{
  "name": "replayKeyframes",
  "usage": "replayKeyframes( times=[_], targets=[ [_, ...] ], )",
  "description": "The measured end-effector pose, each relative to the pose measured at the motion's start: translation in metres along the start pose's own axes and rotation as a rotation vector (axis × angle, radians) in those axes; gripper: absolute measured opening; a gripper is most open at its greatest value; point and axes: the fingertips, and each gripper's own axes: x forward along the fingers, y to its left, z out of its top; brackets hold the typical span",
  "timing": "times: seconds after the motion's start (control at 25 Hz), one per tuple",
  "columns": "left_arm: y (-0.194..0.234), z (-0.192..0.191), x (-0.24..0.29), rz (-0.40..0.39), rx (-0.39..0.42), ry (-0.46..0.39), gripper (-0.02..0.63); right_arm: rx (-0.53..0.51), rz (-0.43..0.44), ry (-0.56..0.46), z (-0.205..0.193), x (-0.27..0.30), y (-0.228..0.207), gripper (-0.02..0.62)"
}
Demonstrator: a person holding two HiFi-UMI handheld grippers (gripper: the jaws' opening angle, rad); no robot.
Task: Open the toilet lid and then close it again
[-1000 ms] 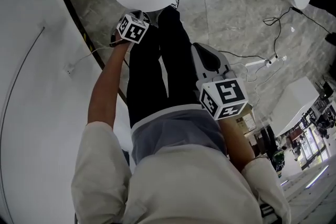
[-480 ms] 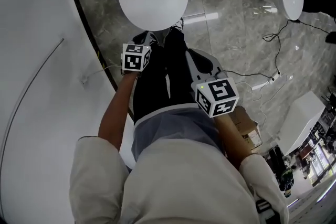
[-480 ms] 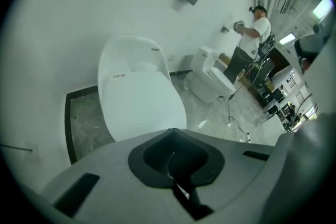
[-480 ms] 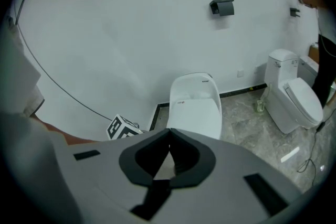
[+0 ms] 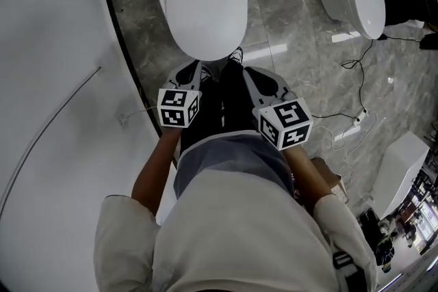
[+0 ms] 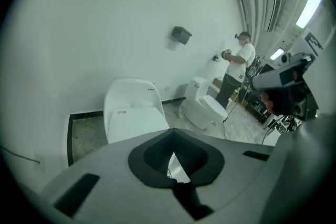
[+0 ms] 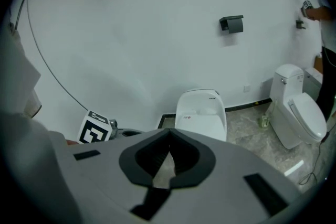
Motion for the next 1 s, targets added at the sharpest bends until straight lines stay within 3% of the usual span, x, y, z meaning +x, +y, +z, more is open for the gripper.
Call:
replayKeyframes(
  times=[0.32, 0.48, 0.72, 1.0],
  targets=[
    [0.003, 0.07, -0.076, 0.011, -0.045, -0.163, 0.006, -0.073, 0.014, -0.084, 0.05, -0.021, 0.02, 0.009],
    [0.005, 0.102, -0.107, -0.024, -0.14, -0.218, 0.006, -0.125, 0.029, -0.109, 0.077, -0.027, 0.031, 0.009],
    [-0.021, 0.136, -0.146, -0.029, -0.049, -0.322, 0.006, -0.147, 0.051, -0.154, 0.091, -0.05, 0.041, 0.009],
    [-0.036, 0.148, -0.18, -0.011, -0.015, -0.395, 0.006, -0.154, 0.045, -0.203, 0.095, -0.069, 0.045, 0.009]
  ],
)
